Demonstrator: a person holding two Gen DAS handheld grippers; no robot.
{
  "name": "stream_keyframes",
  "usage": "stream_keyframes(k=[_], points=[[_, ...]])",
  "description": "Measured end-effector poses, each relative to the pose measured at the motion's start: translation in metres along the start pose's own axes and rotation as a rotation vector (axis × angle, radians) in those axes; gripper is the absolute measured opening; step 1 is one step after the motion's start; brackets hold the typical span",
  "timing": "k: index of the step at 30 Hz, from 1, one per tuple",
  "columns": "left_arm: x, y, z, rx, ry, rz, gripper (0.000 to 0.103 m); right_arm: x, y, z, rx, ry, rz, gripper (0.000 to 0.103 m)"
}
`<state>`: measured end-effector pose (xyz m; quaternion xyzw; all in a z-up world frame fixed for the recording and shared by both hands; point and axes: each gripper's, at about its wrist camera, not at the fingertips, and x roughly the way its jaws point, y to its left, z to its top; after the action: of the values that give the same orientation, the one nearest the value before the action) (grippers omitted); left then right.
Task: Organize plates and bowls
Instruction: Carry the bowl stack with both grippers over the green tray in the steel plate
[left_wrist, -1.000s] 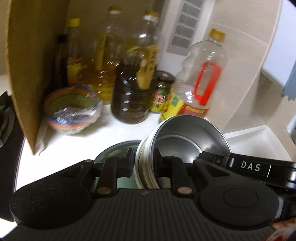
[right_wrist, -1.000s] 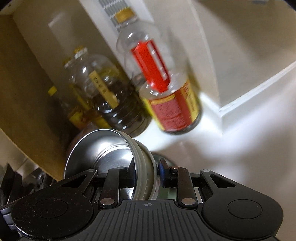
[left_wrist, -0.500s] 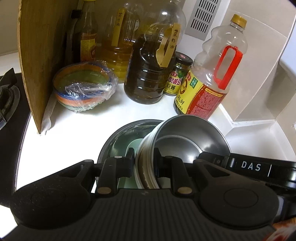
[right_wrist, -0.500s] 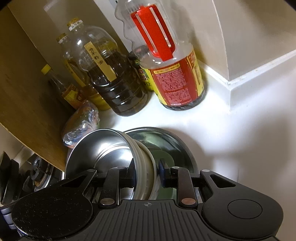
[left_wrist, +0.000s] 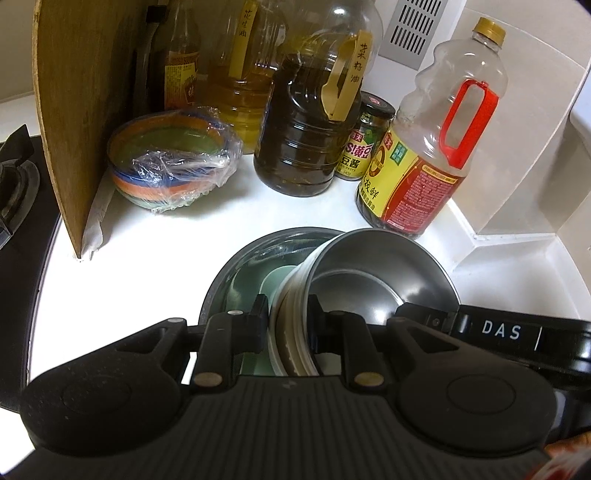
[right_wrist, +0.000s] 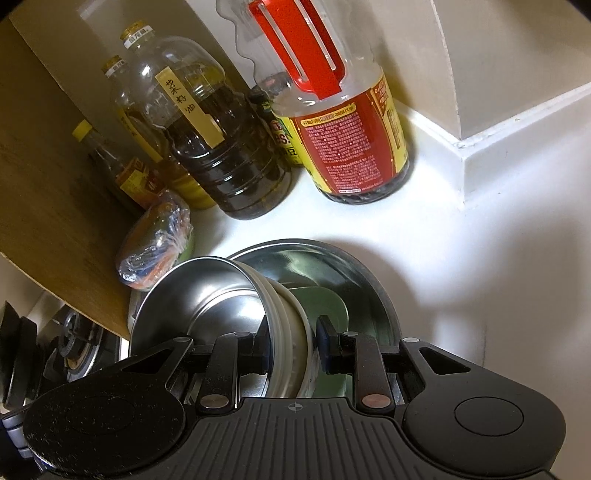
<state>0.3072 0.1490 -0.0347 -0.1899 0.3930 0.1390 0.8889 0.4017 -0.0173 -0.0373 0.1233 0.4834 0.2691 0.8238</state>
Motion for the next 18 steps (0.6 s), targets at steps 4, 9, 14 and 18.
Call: stream_keyframes(k=[4,9,14,18], points=[[0.0002,0.0029,-0.0001,-0.005,0.001,-0.01,0.019,-0.0002,0.0015,0.0002,-0.019,0.004,-0.001,0.025],[-0.0002,0.0061,0.0006,-0.018,0.012,-0.032,0.019,-0.0004,0.0008,0.0008,-0.033,0.011,0.008,0.025],[-0.0042,0.0071,-0.0008,-0.021,0.009,-0.042,0.02,-0.0032,0.0004,-0.0026,-0.051,0.004,0.02,0.027],[-0.0093,0.0054,-0.0008,-0.015,-0.002,-0.042,0.02,-0.0096,0.002,-0.0027,-0.072,-0.026,0.029,0.027]])
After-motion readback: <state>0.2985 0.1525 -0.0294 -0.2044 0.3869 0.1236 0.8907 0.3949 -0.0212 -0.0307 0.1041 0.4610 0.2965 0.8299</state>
